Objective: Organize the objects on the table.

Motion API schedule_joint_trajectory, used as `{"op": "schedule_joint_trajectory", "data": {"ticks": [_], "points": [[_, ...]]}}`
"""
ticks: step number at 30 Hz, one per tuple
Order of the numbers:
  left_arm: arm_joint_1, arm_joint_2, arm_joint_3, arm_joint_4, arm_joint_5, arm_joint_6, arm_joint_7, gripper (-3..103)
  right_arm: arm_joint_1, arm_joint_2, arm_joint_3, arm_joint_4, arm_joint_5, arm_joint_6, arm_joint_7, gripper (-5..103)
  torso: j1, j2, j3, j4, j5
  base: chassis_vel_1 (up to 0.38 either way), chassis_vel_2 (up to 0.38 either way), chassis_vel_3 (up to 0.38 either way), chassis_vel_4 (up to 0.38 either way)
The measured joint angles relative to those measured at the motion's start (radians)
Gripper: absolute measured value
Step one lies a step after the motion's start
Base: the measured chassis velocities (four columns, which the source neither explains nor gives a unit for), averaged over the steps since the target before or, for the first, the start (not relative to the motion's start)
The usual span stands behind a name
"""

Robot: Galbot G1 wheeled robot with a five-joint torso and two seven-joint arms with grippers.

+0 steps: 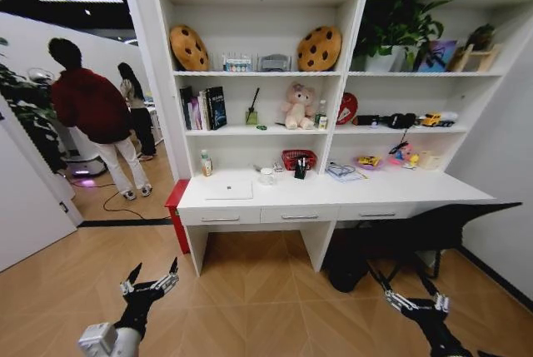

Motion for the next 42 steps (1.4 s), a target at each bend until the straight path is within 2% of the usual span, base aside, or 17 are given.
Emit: {"op": "schedule_joint_trajectory", "data": {"ticks": [42], "points": [[0.000, 0.000, 0.000, 0.000, 0.000, 0.000, 0.000, 100, 0.000, 0.000, 0.000, 0.000, 0.000, 0.000, 0.000, 100, -0.001, 0.000, 0.000, -0.0003, 0.0001, 0.021, 0.015, 0.013, 0.017]]}}
